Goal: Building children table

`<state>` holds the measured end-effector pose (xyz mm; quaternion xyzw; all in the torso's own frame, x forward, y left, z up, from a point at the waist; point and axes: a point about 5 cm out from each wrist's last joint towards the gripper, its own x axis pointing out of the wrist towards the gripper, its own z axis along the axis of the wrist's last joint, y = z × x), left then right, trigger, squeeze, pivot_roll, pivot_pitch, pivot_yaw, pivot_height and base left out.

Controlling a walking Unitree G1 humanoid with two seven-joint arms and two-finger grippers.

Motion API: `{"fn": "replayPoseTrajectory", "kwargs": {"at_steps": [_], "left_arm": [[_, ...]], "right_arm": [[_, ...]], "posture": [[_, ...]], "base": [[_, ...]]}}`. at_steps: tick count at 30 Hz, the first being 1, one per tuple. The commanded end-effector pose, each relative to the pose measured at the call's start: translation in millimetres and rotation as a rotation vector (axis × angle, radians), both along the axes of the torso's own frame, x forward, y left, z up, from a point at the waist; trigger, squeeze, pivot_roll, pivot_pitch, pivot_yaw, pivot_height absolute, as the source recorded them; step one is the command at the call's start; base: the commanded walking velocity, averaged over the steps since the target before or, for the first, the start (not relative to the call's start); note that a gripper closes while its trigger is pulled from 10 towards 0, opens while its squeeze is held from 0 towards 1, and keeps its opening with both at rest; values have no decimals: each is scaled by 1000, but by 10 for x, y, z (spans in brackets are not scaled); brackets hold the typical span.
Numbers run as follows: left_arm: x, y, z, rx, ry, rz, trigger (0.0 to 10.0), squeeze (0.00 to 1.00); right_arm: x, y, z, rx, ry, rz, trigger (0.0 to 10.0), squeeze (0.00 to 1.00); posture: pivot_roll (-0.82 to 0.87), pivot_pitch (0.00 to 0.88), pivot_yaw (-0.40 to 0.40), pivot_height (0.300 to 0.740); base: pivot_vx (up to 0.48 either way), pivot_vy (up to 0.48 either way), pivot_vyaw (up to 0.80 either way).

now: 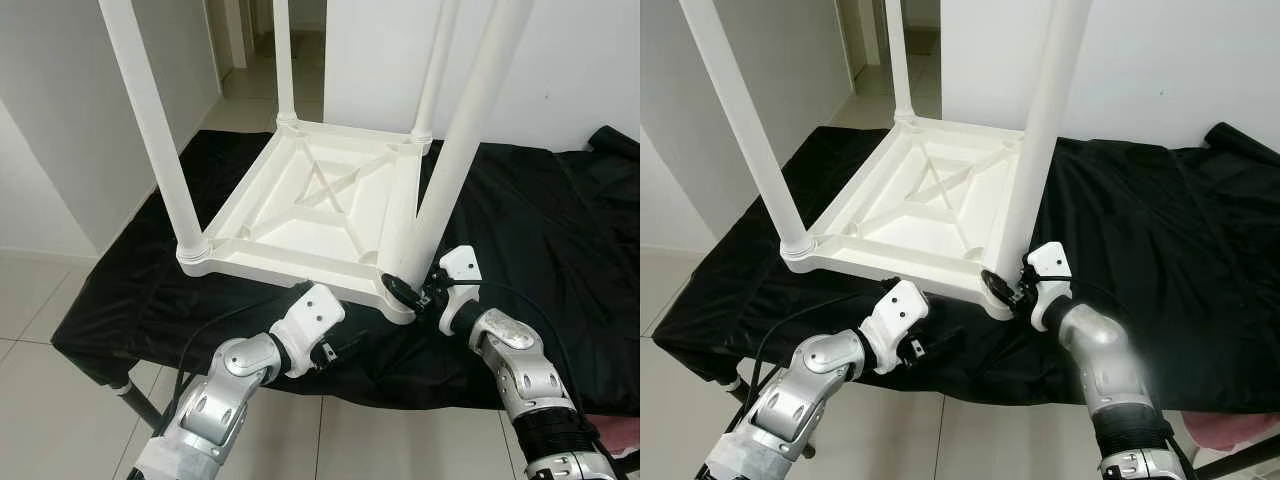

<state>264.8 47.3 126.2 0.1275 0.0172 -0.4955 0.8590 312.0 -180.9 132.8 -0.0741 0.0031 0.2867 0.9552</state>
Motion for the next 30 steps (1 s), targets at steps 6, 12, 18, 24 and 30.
{"fn": "replayPoseTrajectory", "kwargs": {"at_steps": [6,12,18,24,30], "left_arm": [[11,27,-16,3,-4,37,10000,0],[6,28,-24,2,1,37,10000,0],[11,20,-28,1,1,36,10000,0],[26,8,-25,-3,0,39,10000,0],[19,-6,-33,-3,1,35,10000,0]], "right_arm": [[-15,-22,-30,18,23,-135,10000,0],[-29,-26,-55,35,34,-341,10000,0],[-103,25,-102,93,67,-520,10000,0],[-218,267,-157,209,105,-727,10000,0],[-199,421,-141,272,125,-748,10000,0]], "posture": [[-13,0,43,740],[-20,0,42,740],[-30,0,44,740],[-32,3,40,740],[-35,5,43,740]], "base": [[0,0,0],[0,0,0],[0,0,0],[0,0,0],[0,0,0]]}}
